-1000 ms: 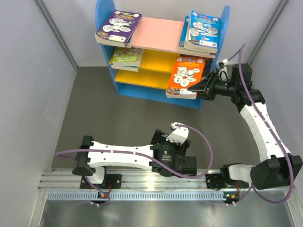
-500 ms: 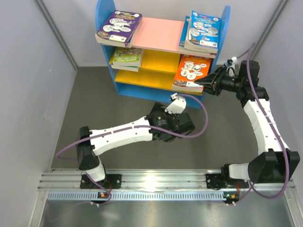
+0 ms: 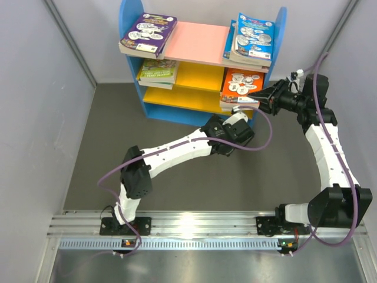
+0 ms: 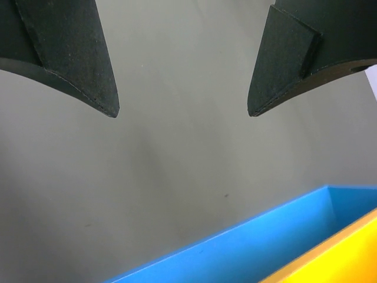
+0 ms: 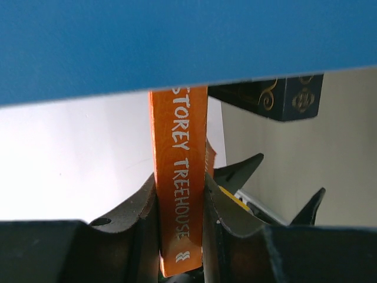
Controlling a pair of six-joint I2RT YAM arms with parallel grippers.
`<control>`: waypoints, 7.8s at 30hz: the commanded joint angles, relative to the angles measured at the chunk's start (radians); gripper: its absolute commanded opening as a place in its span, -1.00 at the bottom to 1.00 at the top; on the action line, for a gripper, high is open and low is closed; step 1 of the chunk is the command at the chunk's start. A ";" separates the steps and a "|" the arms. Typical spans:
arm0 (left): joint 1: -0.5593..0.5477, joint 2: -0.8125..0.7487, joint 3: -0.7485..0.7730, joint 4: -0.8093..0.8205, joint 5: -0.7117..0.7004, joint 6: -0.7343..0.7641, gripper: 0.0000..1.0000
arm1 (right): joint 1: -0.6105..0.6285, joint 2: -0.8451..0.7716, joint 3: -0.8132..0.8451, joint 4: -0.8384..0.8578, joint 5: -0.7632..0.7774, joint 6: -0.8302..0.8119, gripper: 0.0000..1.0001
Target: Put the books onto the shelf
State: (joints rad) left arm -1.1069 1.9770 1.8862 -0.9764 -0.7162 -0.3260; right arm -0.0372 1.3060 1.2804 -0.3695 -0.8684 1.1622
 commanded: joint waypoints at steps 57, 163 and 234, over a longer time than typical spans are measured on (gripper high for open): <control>0.162 -0.756 -0.551 0.146 0.124 -0.160 0.98 | 0.167 -0.500 -0.174 -0.152 0.098 -0.427 0.99; 1.131 -0.405 -1.569 2.066 0.748 0.274 0.98 | 0.046 0.141 -1.053 1.583 0.796 -1.225 0.99; 1.131 -0.405 -1.569 2.066 0.748 0.272 0.97 | 0.048 0.141 -1.052 1.583 0.796 -1.224 0.99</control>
State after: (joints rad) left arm 0.0254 1.5684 0.2947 1.0321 0.0113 -0.0566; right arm 0.0216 1.4525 0.2047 1.1812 -0.0513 -0.0528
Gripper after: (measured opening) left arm 0.987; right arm 0.996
